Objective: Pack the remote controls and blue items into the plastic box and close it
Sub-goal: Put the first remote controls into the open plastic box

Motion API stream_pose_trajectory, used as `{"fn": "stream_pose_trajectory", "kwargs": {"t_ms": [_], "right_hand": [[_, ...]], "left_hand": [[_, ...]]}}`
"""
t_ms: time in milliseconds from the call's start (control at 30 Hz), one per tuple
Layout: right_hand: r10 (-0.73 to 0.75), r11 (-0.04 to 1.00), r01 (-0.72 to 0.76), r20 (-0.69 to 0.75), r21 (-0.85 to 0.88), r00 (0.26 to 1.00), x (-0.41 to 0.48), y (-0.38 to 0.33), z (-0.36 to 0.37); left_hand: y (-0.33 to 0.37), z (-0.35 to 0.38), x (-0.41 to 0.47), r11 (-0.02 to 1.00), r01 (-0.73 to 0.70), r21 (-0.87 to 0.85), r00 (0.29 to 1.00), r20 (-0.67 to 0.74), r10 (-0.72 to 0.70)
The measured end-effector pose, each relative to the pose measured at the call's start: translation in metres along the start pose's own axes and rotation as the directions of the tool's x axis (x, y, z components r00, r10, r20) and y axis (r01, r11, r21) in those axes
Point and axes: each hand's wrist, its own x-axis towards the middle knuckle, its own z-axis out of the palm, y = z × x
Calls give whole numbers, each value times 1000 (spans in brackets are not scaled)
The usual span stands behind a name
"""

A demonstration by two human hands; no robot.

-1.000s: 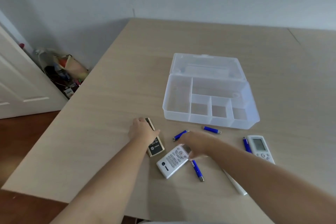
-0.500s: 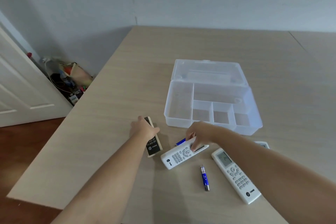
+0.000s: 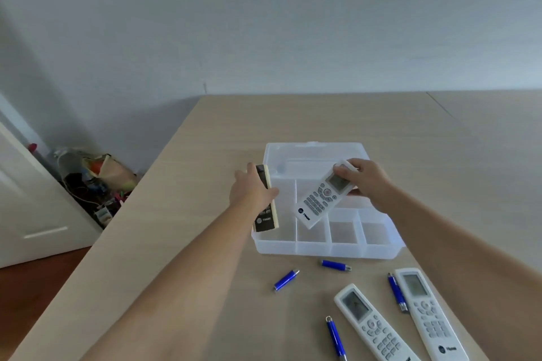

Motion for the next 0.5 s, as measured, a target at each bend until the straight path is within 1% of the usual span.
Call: {"fn": "stream_pose_trajectory", "kwargs": {"t_ms": [100,233,433,500], "right_hand": [[6,998,2,-117,63,993,15,10,-12],[45,992,-19,-208,125,977,36,25,-23],[137,964,-77,-224,256,965,68,53,-23],[179,944,-104,-225,312,958,75,62,-21]], "left_hand": [[11,22,8,995,-84,55,996,27,82],[11,52,23,980,-114,164,990,105,98],[2,92,39,939,-102,329,972,234,24],[2,100,42,917,-104,385,967,255,3]]}}
